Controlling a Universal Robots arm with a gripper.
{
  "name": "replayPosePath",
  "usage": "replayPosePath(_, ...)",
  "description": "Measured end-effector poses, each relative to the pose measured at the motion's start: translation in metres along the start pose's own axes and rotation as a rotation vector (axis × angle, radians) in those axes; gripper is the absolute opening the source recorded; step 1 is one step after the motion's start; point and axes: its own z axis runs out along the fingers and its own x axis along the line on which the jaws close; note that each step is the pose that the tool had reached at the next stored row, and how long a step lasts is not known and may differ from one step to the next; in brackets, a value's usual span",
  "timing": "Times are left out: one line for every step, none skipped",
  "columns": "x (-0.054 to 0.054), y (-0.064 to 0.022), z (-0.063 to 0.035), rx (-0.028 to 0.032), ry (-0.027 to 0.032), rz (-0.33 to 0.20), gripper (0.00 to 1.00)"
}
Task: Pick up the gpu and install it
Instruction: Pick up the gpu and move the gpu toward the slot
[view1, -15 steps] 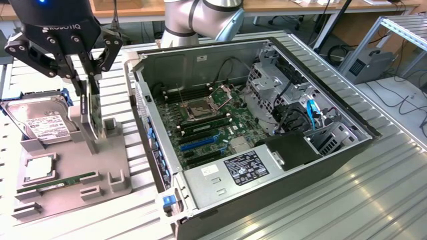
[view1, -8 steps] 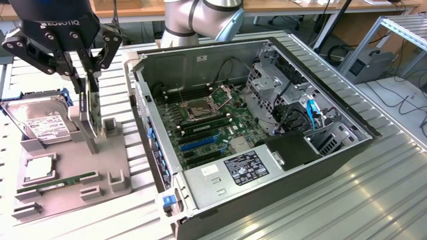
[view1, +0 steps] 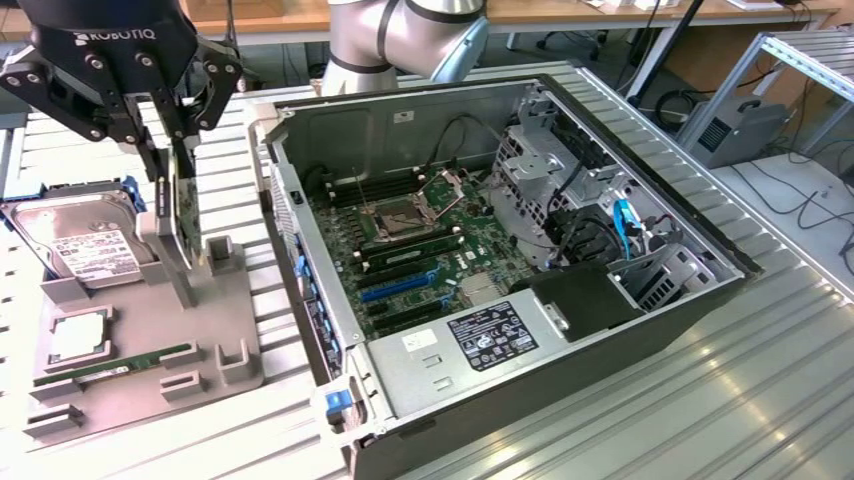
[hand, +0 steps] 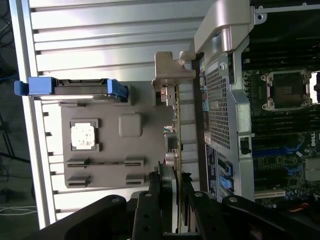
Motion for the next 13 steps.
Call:
replayPosePath(0.0000,0.0000,-0.0007,0.0000,0.0000,0.000,0.27)
replayPosePath(0.0000,0.0000,-0.0014,0.0000,0.0000,0.000,0.27)
replayPosePath(-0.0001,0.0000,-0.0021,0.0000,0.0000,0.000,0.27)
replayPosePath(-0.0001,0.0000,-0.0028,0.0000,0.0000,0.000,0.27)
replayPosePath(-0.0001,0.0000,-0.0035,0.0000,0.0000,0.000,0.27)
replayPosePath(-0.0001,0.0000,-0.0040,0.0000,0.0000,0.000,0.27)
replayPosePath(-0.0001,0.0000,-0.0046,0.0000,0.0000,0.000,0.27)
replayPosePath(-0.0001,0.0000,-0.0054,0.0000,0.0000,0.000,0.27)
replayPosePath(-0.0002,0.0000,-0.0062,0.0000,0.0000,0.000,0.27)
replayPosePath(-0.0002,0.0000,-0.0070,0.0001,0.0001,0.000,0.27)
replayPosePath(-0.0002,0.0000,-0.0077,0.0001,0.0000,0.000,0.27)
replayPosePath(-0.0002,0.0000,-0.0085,0.0001,0.0001,0.000,0.27)
replayPosePath(-0.0002,0.0000,-0.0093,0.0000,0.0000,0.000,0.27)
